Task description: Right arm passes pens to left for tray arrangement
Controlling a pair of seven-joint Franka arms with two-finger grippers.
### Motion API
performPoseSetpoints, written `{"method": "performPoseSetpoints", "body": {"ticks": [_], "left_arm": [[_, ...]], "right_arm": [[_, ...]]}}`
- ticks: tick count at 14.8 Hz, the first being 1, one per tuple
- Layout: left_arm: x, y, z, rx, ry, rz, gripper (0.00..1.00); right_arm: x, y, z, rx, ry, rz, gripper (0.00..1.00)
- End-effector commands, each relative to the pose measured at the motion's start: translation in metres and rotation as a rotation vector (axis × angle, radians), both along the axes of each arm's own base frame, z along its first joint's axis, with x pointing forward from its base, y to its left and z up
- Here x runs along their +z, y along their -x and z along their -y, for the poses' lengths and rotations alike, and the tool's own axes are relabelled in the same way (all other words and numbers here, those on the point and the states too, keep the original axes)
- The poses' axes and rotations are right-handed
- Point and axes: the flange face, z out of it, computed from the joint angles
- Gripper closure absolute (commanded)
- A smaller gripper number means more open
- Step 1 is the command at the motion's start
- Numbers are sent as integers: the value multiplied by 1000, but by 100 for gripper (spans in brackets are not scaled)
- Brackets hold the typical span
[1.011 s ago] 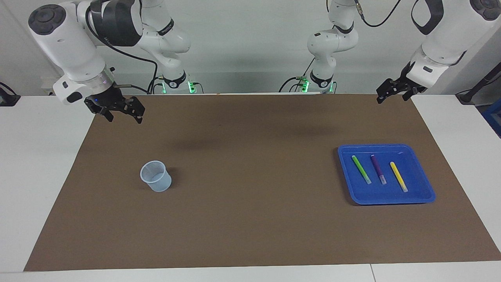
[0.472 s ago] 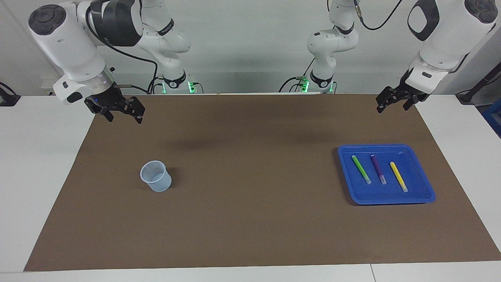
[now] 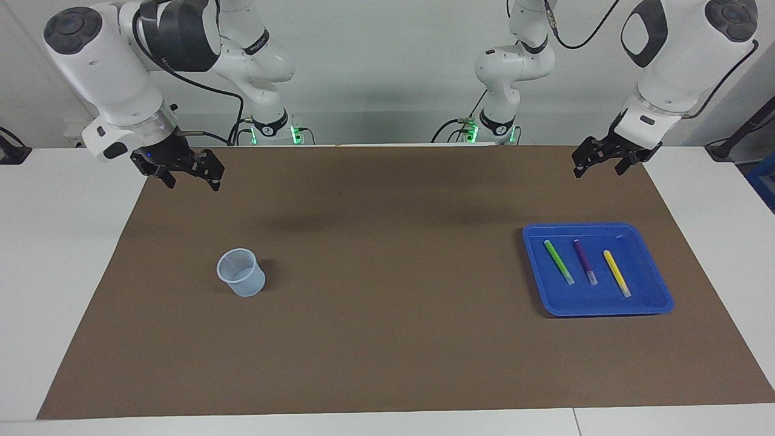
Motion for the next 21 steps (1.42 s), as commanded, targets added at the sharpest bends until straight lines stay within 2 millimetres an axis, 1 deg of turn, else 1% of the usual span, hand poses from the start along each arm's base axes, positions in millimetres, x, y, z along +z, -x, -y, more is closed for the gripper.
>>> {"method": "performPoseSetpoints", "body": {"ticks": [1,5,8,11,16,19,21], "left_arm": [[4,-3,6,2,9,15,0],[5,-2,8,-1,9,16,0],[6,-3,0,15,9,25,0],[4,-3,1,13,9,24,0],[6,-3,2,12,9,28,0],[6,-4,-4,19,9,35,0],[6,-4,-4,21,9,35,0]], "right_arm": [[0,8,0,10,8,12,0],[0,9,0,10,8,12,0],[0,9,0,10,9,12,0],[0,10,0,10,9,11,0],[0,9,0,10,9,12,0],[0,10,0,10,9,11,0],[0,10,0,12,8,11,0]]}}
